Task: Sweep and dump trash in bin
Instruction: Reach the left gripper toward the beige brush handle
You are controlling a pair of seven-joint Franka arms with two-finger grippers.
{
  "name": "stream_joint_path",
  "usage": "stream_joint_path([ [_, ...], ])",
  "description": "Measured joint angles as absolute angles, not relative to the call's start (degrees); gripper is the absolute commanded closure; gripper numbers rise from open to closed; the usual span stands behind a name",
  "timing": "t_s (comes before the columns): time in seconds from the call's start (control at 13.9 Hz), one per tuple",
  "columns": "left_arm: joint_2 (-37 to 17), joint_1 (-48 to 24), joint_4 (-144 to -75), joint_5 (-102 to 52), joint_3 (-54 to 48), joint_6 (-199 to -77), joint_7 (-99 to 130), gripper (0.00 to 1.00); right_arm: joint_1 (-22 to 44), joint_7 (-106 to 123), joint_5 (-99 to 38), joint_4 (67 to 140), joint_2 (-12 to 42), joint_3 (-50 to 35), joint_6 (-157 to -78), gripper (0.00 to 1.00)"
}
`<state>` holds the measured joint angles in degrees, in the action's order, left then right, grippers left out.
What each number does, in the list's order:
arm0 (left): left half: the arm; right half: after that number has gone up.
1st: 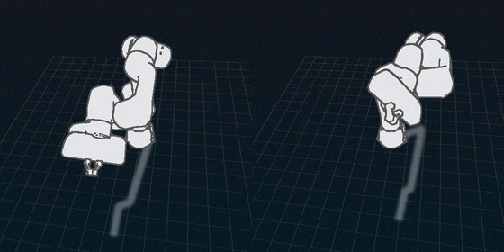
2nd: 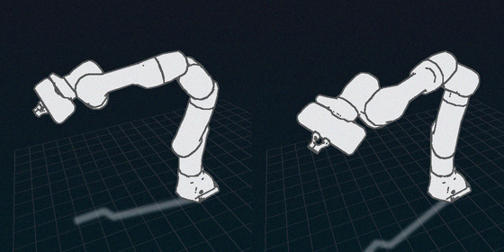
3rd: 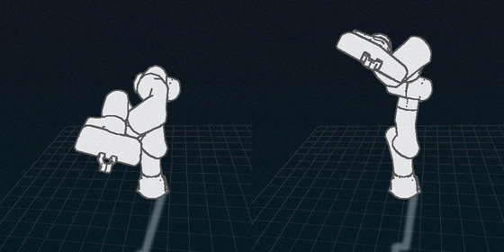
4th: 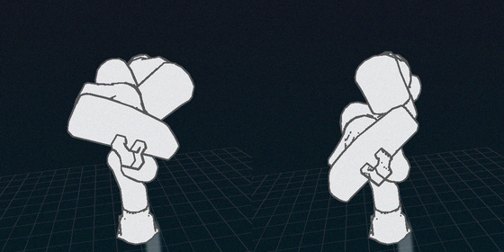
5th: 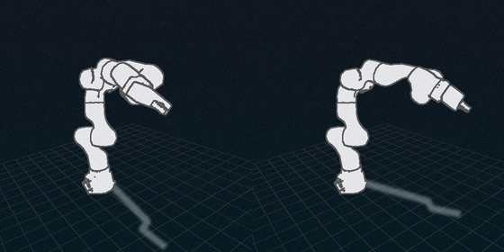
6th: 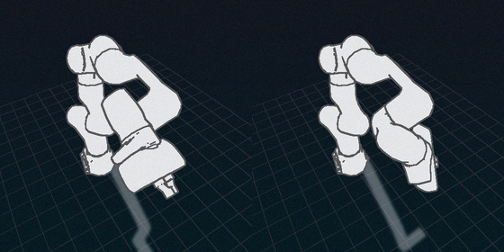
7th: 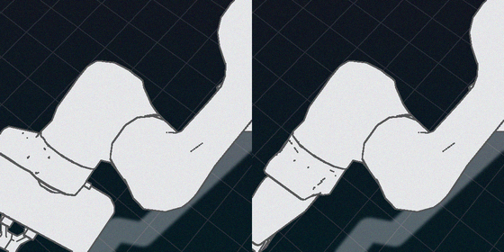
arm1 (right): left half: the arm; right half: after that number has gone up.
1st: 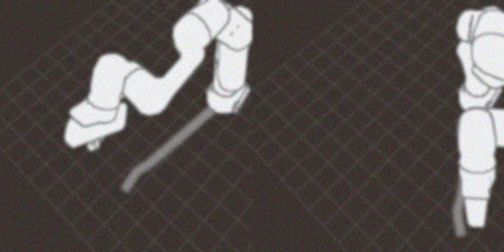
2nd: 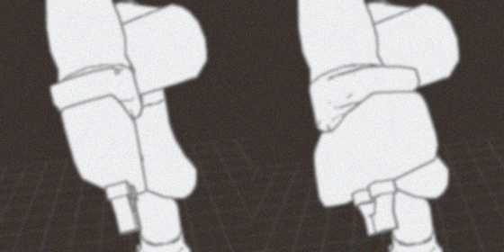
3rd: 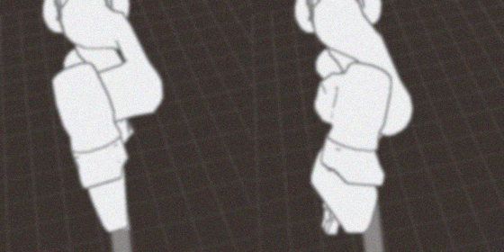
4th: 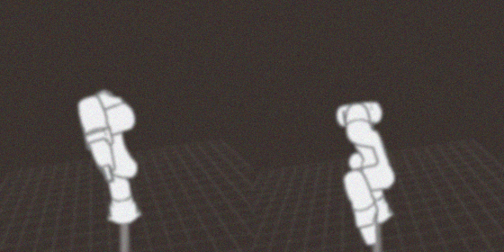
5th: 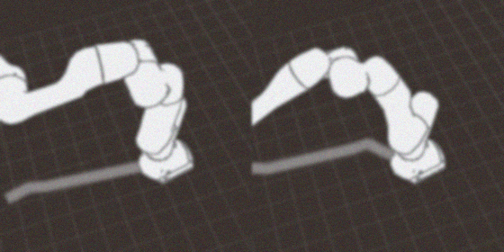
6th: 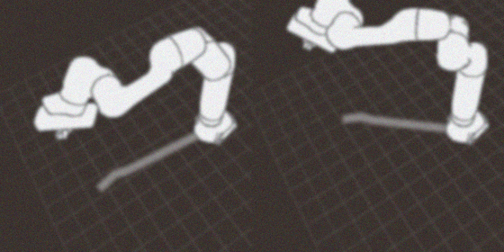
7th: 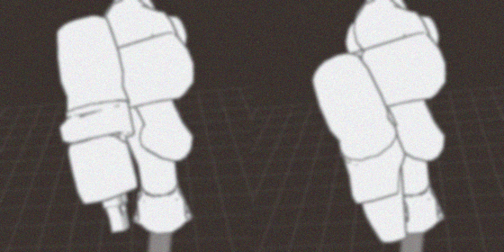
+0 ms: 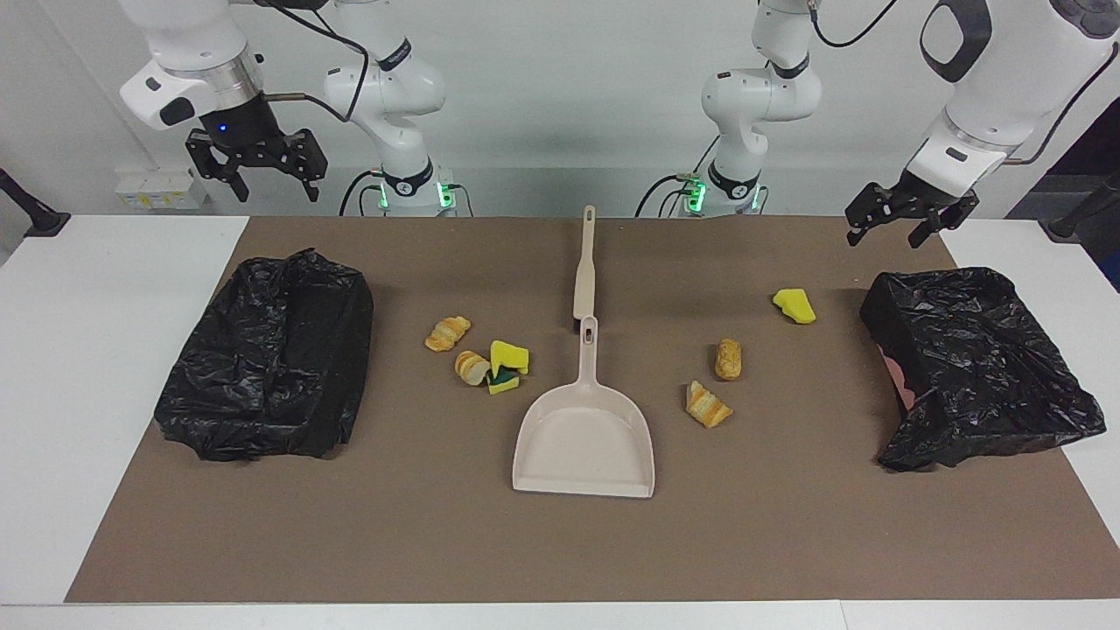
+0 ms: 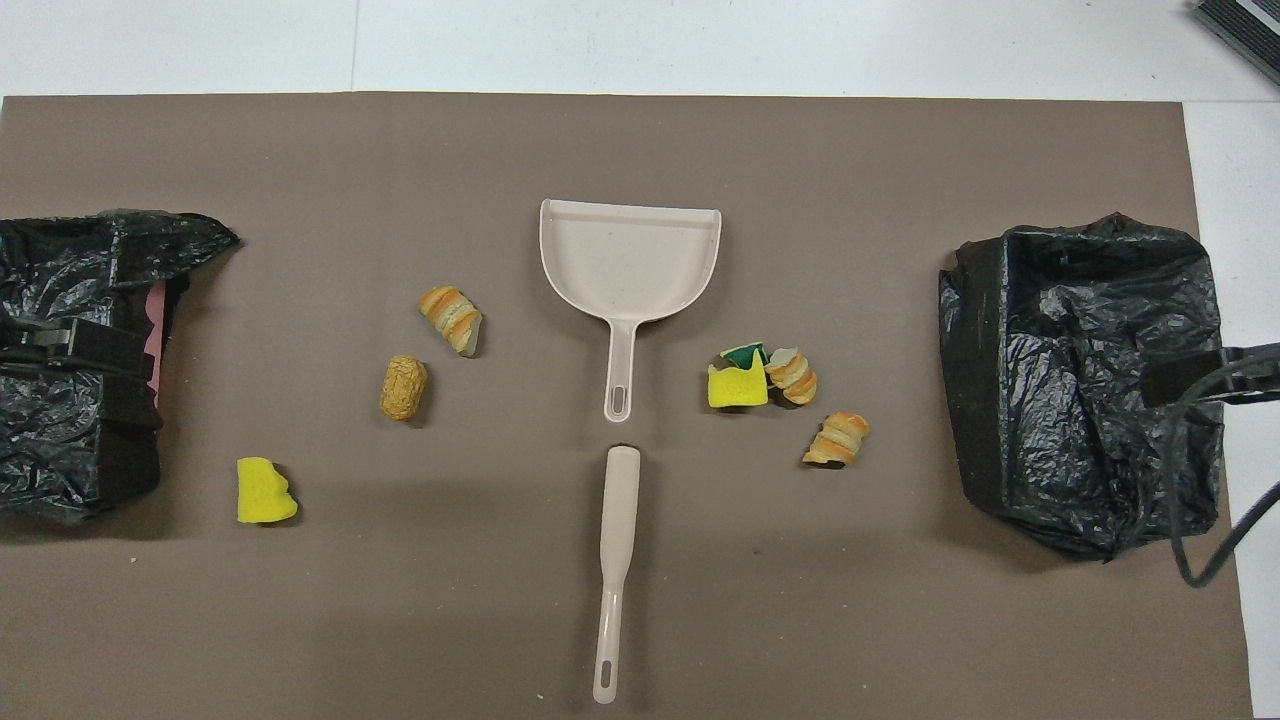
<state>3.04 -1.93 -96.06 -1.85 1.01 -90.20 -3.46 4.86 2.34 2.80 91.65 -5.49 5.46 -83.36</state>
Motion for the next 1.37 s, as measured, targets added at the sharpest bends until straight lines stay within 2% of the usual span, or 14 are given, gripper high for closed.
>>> stream_joint_path([
  [1.01,3.07,-2.15,-96.32,-1.88,0.37,-89.91,-3.52,0.0,4.86,2.34,2.77,91.65,-5.5,5.47,-83.36,0.0],
  [1.37,5.02,-9.0,-99.57,-1.88,-0.19,-89.89,-0.07,0.0,4.88,2.34,2.75,91.65,-5.51,5.28,-83.37,0.0],
])
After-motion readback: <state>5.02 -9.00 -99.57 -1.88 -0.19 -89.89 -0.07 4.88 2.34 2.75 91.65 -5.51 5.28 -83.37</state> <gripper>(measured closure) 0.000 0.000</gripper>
